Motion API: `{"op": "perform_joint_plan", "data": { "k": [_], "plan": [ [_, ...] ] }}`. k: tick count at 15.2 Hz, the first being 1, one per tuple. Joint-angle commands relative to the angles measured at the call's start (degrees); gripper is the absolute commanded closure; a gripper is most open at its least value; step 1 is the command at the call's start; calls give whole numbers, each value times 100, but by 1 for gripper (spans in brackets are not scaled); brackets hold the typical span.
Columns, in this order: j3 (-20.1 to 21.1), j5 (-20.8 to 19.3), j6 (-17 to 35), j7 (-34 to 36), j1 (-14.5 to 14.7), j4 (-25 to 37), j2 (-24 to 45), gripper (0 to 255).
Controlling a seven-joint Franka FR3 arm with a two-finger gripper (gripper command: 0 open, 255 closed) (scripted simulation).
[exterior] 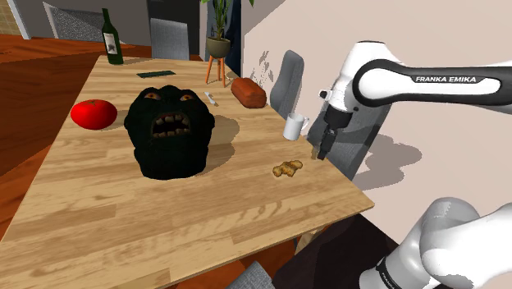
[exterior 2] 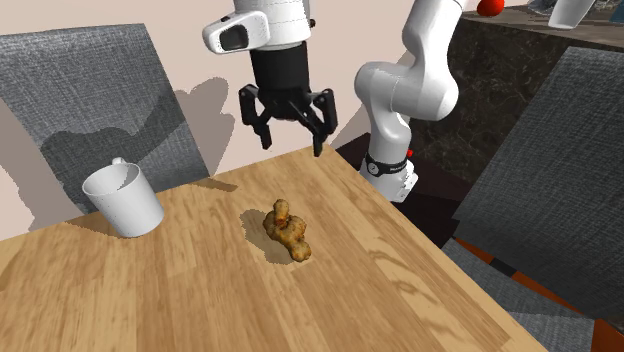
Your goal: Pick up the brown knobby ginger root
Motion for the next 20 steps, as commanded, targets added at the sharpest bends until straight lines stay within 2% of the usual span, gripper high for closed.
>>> {"op": "perform_joint_plan", "data": {
  "k": [1,8,17,18,20],
  "plan": [
    [-145,152,509,-519,192,-90,243,0],
    [-562,999,1820,-2324,979,45,1280,0],
    [-613,1156,2433,-2534,1030,-303,1568,0],
    [-606,1160,2434,-2524,1036,-298,1574,255],
    [-604,1163,2439,-2522,1039,-297,1579,255]
  ]
}}
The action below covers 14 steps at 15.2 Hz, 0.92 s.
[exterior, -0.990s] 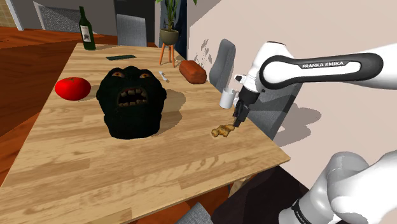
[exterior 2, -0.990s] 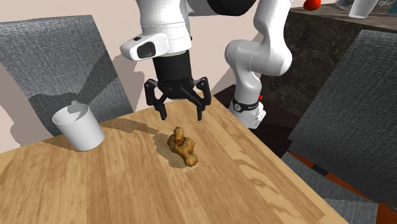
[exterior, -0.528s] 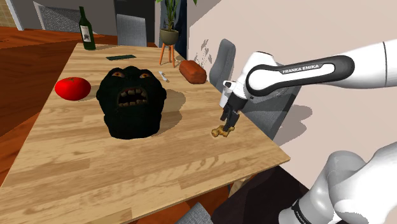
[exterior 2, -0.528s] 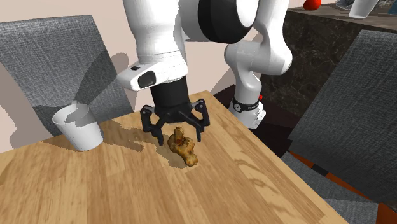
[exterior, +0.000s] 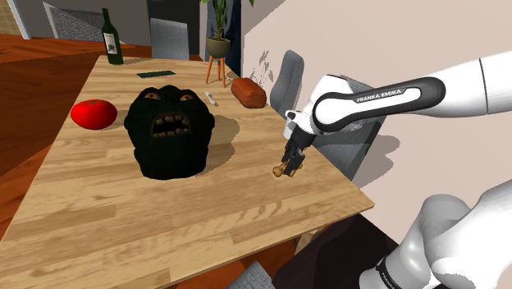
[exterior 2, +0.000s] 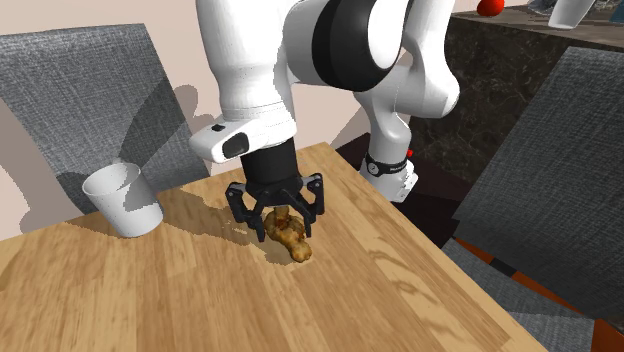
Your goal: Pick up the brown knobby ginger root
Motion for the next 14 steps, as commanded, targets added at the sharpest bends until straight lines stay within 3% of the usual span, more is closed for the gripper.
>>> {"op": "perform_joint_plan", "data": {
  "k": [1,7,14],
  "plan": [
    [-1,2,8,-1,1,-8,7,255],
    [-9,-4,0,-13,-7,-11,-2,255],
    [40,-151,-567,183,-59,308,-271,255]
  ]
}}
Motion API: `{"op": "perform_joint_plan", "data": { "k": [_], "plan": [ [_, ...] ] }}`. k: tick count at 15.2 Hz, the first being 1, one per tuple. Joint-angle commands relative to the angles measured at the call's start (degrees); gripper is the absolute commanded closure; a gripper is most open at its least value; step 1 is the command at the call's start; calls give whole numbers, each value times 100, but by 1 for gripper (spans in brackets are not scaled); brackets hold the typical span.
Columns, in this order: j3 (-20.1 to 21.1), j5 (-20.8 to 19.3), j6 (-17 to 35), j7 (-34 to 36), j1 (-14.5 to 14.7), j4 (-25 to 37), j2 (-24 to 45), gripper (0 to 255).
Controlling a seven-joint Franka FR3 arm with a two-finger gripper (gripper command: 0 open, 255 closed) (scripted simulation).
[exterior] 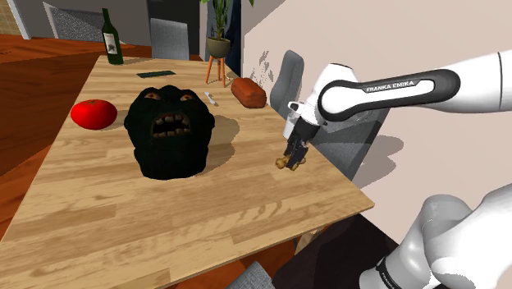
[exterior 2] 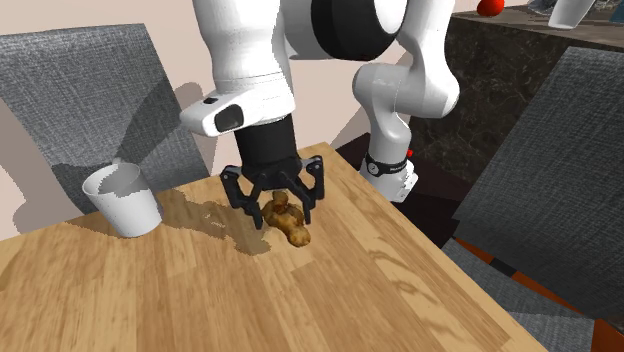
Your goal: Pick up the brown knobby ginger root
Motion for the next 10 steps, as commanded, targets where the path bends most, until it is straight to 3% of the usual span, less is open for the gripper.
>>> {"op": "perform_joint_plan", "data": {
  "k": [1,10],
  "plan": [
    [13,-30,-148,48,-9,95,-56,255],
    [51,-124,-713,206,-37,490,-244,255]
  ]
}}
